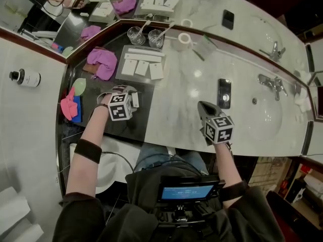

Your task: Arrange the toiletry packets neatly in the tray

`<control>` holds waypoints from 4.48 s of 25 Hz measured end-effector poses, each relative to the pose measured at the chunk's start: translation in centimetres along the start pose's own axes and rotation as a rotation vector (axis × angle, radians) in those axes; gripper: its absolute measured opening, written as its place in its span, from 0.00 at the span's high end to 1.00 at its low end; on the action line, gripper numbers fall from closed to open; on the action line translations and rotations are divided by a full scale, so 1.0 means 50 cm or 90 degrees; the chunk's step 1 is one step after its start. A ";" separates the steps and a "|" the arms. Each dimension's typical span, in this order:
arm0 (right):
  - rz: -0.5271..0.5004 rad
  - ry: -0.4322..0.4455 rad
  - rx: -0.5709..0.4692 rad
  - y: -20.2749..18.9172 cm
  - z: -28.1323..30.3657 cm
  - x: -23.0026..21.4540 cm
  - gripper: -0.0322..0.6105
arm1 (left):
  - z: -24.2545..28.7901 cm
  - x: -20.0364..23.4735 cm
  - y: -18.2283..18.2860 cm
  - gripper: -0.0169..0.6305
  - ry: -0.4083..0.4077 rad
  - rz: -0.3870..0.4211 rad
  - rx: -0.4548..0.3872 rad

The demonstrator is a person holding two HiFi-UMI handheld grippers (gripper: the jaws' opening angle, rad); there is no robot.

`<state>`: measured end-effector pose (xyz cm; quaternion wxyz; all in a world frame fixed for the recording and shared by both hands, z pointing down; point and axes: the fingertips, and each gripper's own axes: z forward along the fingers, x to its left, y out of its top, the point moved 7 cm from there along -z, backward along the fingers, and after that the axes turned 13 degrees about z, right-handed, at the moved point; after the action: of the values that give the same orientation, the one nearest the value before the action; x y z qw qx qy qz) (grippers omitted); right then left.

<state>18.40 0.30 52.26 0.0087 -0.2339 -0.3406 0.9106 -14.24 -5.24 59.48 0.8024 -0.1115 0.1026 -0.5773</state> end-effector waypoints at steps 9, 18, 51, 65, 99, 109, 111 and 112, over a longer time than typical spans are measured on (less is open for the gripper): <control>0.017 -0.015 0.012 -0.036 0.004 0.010 0.93 | 0.054 -0.012 -0.029 0.48 -0.053 0.030 0.013; 0.040 -0.024 0.017 -0.061 0.026 0.020 0.93 | 0.093 -0.013 -0.053 0.47 -0.076 0.067 0.028; -0.088 0.085 0.007 0.024 0.007 0.084 0.93 | -0.198 -0.065 0.122 0.97 0.295 -0.189 -0.109; -0.129 0.127 0.006 0.044 0.009 0.120 0.93 | -0.286 -0.145 0.100 0.97 0.508 -0.662 -0.310; -0.093 -0.054 0.103 0.138 0.357 0.231 0.34 | -0.245 -0.097 -0.041 0.97 0.478 -0.716 -0.321; -0.043 -0.119 0.232 0.146 0.488 0.228 0.35 | -0.203 -0.126 -0.105 0.97 0.453 -0.757 -0.319; -0.045 -0.125 0.238 0.145 0.504 0.227 0.35 | -0.200 -0.133 -0.116 0.97 0.454 -0.765 -0.316; -0.045 -0.131 0.244 0.142 0.509 0.225 0.35 | -0.199 -0.137 -0.121 0.97 0.454 -0.769 -0.315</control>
<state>-1.57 -18.86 59.85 0.0499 -0.1219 -0.1686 0.9769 -24.78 -1.23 52.03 0.2149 -0.1315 0.4050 -0.8789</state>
